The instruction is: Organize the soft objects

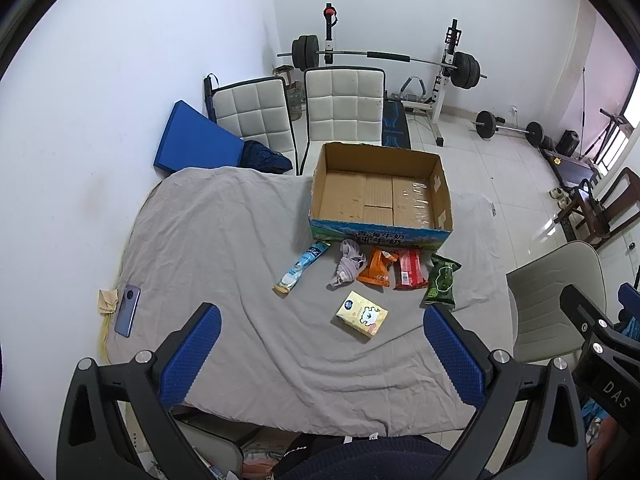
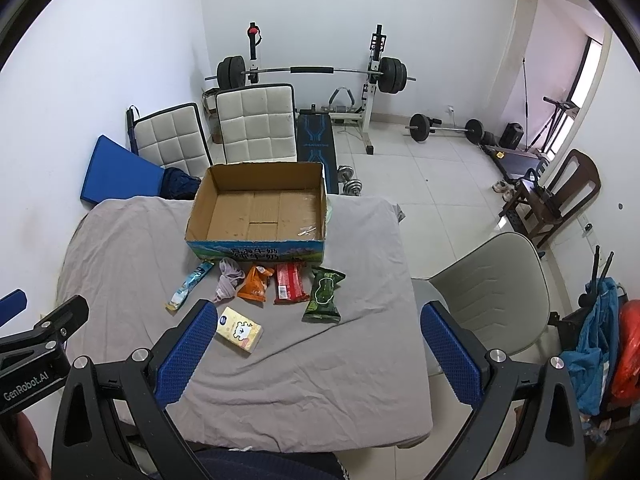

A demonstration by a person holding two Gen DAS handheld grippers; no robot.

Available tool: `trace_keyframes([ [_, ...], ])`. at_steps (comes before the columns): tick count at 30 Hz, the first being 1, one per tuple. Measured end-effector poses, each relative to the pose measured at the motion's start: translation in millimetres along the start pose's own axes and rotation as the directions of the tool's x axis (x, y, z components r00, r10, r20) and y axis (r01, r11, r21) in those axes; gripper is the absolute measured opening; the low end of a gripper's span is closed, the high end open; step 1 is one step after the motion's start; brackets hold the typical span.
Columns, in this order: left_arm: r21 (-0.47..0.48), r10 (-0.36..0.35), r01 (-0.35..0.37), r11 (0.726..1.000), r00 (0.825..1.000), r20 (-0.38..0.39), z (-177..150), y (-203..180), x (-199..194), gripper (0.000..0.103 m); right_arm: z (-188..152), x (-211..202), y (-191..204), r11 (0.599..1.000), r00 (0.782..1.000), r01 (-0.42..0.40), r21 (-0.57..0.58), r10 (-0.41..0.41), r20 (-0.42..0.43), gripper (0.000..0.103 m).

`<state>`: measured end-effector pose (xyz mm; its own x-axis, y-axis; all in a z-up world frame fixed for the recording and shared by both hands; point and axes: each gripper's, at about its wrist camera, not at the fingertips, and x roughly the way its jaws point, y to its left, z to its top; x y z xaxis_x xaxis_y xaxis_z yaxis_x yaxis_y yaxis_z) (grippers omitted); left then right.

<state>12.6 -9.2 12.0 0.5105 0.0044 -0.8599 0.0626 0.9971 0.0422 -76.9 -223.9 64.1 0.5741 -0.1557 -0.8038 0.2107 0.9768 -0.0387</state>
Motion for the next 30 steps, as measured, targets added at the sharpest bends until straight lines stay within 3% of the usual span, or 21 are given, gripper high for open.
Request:
trace_keyframes([
  [30,-0.006,0.001,-0.001,1.0,1.0,-0.001,4.2,-7.1,5.3,0.103,8.4,4.2,-2.9,1.0,1.0,-0.01,0.0,0.01,0.013,0.103],
])
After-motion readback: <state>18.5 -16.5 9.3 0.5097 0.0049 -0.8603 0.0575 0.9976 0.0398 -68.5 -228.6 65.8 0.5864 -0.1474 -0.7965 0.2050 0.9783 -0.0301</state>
